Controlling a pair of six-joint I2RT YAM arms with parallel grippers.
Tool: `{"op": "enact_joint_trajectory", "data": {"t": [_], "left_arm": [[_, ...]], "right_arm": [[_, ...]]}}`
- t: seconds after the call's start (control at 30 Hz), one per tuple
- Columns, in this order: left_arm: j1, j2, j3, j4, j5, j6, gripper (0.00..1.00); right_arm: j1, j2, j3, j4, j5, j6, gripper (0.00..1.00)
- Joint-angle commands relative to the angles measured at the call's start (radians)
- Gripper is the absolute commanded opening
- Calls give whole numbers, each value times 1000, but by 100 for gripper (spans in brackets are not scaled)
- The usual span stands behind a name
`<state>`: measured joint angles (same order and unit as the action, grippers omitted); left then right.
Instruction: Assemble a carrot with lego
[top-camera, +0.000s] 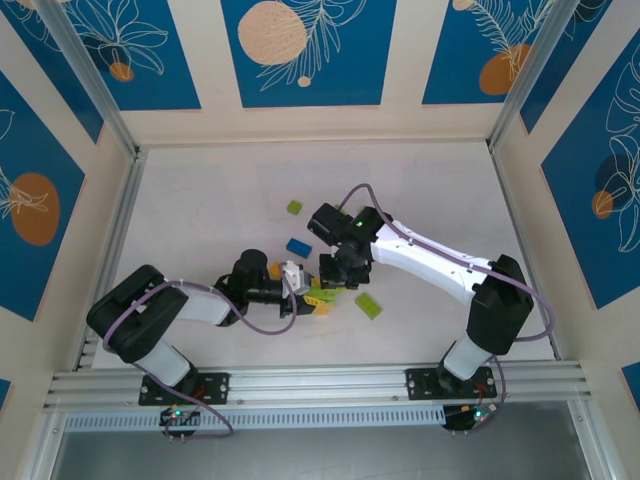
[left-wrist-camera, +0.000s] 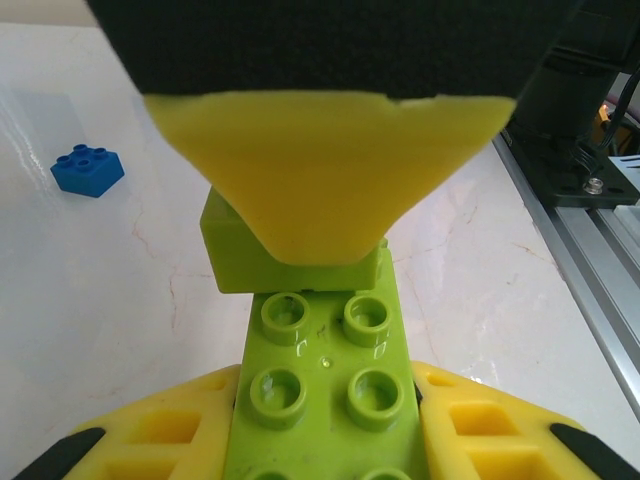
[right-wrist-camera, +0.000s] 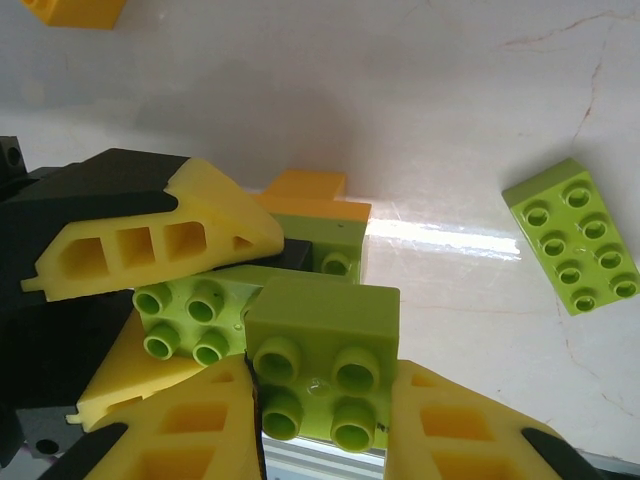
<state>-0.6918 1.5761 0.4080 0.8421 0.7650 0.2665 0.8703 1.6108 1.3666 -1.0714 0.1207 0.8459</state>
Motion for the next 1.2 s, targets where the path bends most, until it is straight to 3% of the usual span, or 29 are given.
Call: {"op": "enact_joint_trajectory", "data": {"t": [0.0, 1.17], "left_arm": [[-12, 15, 11, -23, -17, 23, 26], [-14, 15, 20, -44, -38, 25, 24]], "right_arm": [[-2, -6, -42, -25, -34, 10, 23], [-21, 15, -107, -74, 46, 30, 23]]}}
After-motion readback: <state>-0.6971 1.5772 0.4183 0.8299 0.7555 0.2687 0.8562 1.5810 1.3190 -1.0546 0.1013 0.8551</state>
